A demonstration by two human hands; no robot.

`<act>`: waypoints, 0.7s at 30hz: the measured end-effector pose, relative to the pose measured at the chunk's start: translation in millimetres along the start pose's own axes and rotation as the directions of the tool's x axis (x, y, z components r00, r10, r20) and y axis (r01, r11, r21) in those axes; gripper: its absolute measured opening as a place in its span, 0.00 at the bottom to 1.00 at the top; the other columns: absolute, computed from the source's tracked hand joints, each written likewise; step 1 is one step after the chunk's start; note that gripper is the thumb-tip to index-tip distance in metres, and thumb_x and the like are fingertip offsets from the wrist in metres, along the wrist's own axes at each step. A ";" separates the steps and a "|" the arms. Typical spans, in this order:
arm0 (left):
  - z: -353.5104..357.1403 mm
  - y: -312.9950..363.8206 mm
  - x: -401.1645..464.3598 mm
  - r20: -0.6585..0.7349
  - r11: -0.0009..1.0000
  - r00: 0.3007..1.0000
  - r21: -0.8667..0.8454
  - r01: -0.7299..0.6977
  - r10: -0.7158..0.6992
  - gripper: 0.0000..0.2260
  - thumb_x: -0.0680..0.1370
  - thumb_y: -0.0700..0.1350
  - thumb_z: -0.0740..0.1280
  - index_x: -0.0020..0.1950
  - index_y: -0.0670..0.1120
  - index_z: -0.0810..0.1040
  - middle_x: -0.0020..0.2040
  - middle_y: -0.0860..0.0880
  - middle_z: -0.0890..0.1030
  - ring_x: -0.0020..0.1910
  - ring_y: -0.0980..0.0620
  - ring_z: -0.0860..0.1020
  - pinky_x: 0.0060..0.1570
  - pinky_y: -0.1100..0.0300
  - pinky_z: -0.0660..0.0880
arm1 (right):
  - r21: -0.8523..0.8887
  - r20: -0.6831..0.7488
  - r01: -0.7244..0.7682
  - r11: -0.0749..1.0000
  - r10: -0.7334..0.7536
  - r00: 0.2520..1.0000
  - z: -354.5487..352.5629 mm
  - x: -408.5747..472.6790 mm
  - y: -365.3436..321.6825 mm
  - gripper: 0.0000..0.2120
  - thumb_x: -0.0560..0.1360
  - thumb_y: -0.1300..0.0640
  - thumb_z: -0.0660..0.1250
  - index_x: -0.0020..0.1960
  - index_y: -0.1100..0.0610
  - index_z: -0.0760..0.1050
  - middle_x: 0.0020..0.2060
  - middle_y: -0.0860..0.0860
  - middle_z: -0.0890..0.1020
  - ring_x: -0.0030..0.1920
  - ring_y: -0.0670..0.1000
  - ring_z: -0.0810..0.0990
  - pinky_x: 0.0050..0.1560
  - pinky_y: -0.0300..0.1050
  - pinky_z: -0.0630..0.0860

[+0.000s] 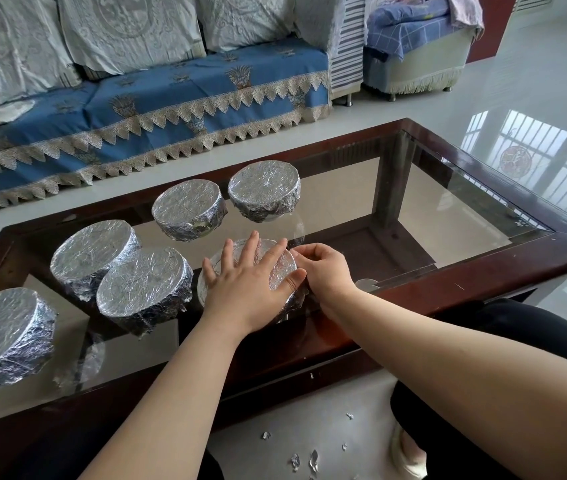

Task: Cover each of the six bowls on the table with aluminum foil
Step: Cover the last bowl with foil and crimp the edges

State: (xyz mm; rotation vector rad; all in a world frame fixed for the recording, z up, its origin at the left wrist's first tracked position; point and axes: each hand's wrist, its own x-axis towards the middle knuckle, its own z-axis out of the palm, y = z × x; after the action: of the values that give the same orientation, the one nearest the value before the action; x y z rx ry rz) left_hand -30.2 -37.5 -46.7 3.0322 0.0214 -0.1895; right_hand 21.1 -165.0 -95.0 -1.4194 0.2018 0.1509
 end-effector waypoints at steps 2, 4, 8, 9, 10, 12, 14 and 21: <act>0.2 0.0 -0.1 -0.002 1.000 1.000 0.000 0.003 -0.003 0.37 0.70 0.76 0.39 0.78 0.69 0.44 0.82 0.54 0.42 0.80 0.41 0.40 0.74 0.33 0.40 | -0.115 -0.048 0.068 0.991 -0.074 0.996 1.0 1.2 -1.8 0.04 0.72 0.56 0.74 0.42 0.56 0.81 0.34 0.50 0.82 0.33 0.47 0.78 0.40 0.45 0.79; 0.4 0.4 0.0 -0.003 1.000 1.000 -0.001 0.001 -0.001 0.37 0.69 0.76 0.39 0.78 0.69 0.44 0.82 0.53 0.42 0.80 0.41 0.40 0.74 0.33 0.40 | -0.290 -0.050 0.134 0.948 -0.155 0.987 -0.9 1.4 -3.1 0.05 0.73 0.54 0.73 0.46 0.55 0.83 0.37 0.48 0.84 0.37 0.45 0.79 0.46 0.44 0.78; 0.7 0.5 0.8 -0.012 1.000 1.000 -0.003 0.005 -0.005 0.36 0.70 0.76 0.39 0.78 0.68 0.45 0.82 0.53 0.43 0.80 0.41 0.41 0.73 0.32 0.40 | -0.450 0.042 0.182 0.874 -0.183 0.982 -8.9 -8.4 -16.2 0.11 0.80 0.54 0.62 0.54 0.56 0.81 0.42 0.49 0.85 0.44 0.48 0.82 0.52 0.47 0.78; 0.8 0.7 1.0 -0.014 1.000 1.000 -0.005 0.005 -0.005 0.37 0.69 0.76 0.39 0.78 0.68 0.45 0.82 0.53 0.43 0.80 0.41 0.41 0.73 0.32 0.41 | -0.472 0.065 0.182 0.863 -0.171 0.983 -11.4 -12.2 -21.5 0.13 0.81 0.53 0.59 0.55 0.56 0.81 0.44 0.48 0.85 0.45 0.48 0.81 0.53 0.47 0.77; 0.8 0.9 0.9 -0.015 1.000 1.000 -0.007 0.005 -0.005 0.38 0.69 0.76 0.38 0.78 0.68 0.45 0.82 0.53 0.43 0.80 0.41 0.41 0.73 0.32 0.41 | -0.508 0.090 0.184 0.842 -0.161 0.983 -13.8 -15.1 -25.5 0.15 0.82 0.53 0.57 0.55 0.56 0.81 0.43 0.48 0.85 0.45 0.48 0.81 0.52 0.45 0.77; 0.8 1.0 1.0 -0.016 1.000 1.000 -0.008 0.002 -0.002 0.38 0.69 0.76 0.38 0.78 0.69 0.45 0.82 0.53 0.43 0.80 0.41 0.41 0.73 0.32 0.41 | -0.578 0.142 0.209 0.789 -0.155 0.978 -17.0 -19.4 -30.0 0.17 0.82 0.50 0.56 0.53 0.55 0.82 0.36 0.47 0.82 0.41 0.49 0.80 0.48 0.45 0.75; 0.7 0.8 0.7 -0.015 1.000 1.000 -0.009 -0.003 0.003 0.37 0.70 0.76 0.38 0.78 0.69 0.45 0.82 0.53 0.42 0.80 0.40 0.40 0.73 0.31 0.40 | -0.618 0.184 0.238 0.749 -0.156 0.970 -19.1 -21.9 -30.8 0.17 0.82 0.49 0.57 0.51 0.56 0.82 0.28 0.46 0.76 0.33 0.48 0.75 0.39 0.43 0.71; 2.7 -1.7 1.8 -0.029 1.000 0.999 0.007 -0.018 0.018 0.33 0.73 0.74 0.37 0.78 0.69 0.43 0.82 0.52 0.42 0.80 0.39 0.40 0.73 0.30 0.41 | -0.543 0.220 0.274 0.794 -0.180 0.959 -19.7 -21.1 -29.3 0.10 0.76 0.49 0.68 0.54 0.50 0.83 0.20 0.38 0.74 0.24 0.36 0.72 0.36 0.37 0.69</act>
State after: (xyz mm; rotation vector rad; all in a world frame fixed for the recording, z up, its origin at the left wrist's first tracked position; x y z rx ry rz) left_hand -28.8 -36.1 -49.8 3.0407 -0.0045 -0.1436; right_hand 6.1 -188.4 -64.6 -2.0102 -0.1689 0.1276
